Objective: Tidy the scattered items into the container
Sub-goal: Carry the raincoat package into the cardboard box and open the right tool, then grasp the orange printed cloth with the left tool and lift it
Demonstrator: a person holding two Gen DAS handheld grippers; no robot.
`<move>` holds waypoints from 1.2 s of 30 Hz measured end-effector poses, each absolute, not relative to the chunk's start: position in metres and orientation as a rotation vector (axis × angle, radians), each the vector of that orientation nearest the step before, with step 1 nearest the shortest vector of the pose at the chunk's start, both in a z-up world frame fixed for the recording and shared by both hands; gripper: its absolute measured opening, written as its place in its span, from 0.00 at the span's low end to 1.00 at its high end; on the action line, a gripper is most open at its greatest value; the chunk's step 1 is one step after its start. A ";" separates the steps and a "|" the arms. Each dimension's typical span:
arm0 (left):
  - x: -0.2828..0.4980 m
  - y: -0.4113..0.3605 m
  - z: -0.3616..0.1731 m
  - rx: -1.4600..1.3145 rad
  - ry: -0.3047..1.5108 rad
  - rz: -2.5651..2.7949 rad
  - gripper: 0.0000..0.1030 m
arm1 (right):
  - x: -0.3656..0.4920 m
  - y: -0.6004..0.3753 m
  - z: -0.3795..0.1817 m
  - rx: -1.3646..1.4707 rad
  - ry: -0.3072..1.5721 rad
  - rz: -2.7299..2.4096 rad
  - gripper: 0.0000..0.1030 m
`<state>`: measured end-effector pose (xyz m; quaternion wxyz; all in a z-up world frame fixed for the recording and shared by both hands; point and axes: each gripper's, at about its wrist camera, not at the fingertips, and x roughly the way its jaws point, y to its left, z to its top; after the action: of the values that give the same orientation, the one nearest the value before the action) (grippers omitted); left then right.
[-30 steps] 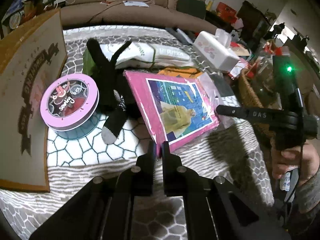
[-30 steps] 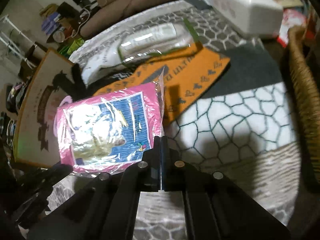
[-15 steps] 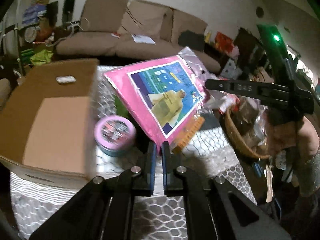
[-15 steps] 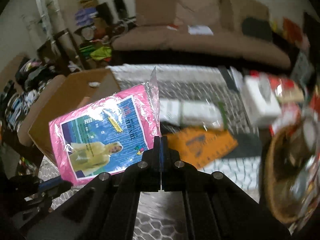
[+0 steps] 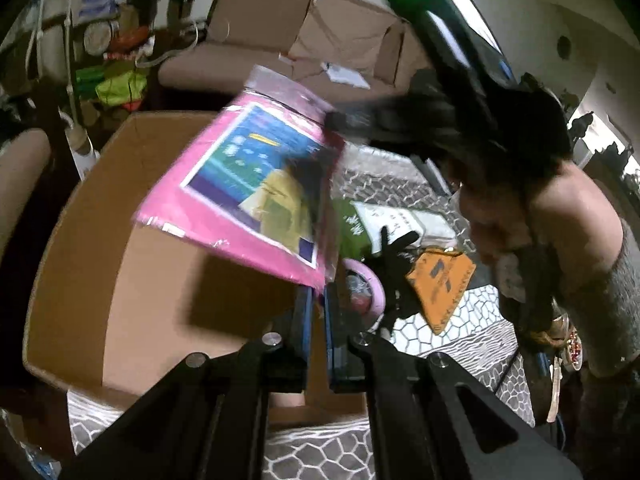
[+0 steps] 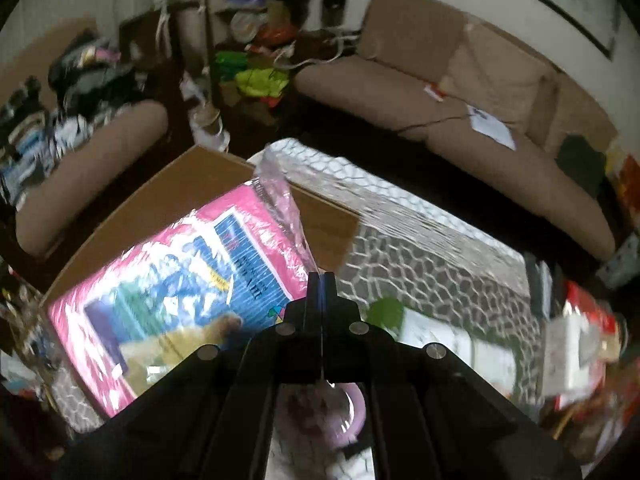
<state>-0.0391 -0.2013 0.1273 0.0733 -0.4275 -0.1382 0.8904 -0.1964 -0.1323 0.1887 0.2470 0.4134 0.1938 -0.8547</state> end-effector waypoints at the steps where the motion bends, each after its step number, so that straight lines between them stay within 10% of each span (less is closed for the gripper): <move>1: -0.048 -0.205 0.121 -1.308 -0.414 2.661 0.05 | -0.204 -0.146 0.179 1.131 0.559 -2.318 0.01; 11: -0.108 -0.204 0.068 -1.549 -0.381 2.484 0.06 | -0.257 -0.190 0.083 1.253 0.796 -2.276 0.05; 15: -0.104 -0.208 0.070 -1.546 -0.372 2.493 0.07 | -0.260 -0.188 0.081 1.170 0.776 -2.339 0.44; 23: -0.083 -0.219 0.094 -1.459 -0.252 2.641 0.08 | -0.240 -0.133 0.133 1.064 0.526 -2.361 0.45; 25: -0.069 -0.208 0.103 -1.390 -0.209 2.672 0.19 | -0.231 -0.101 0.147 1.057 0.451 -2.358 0.45; 28: -0.044 -0.190 0.115 -1.239 -0.224 2.690 0.65 | -0.218 -0.050 0.160 1.056 0.391 -2.385 0.45; 36: -0.007 -0.111 0.125 -1.079 -0.227 2.600 0.70 | -0.166 0.114 0.168 1.158 0.273 -2.517 0.49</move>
<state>-0.0069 -0.1115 0.1254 0.1579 -0.3772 -0.0795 0.9091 -0.1664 0.1139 0.1676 0.1779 0.4092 0.0966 -0.8897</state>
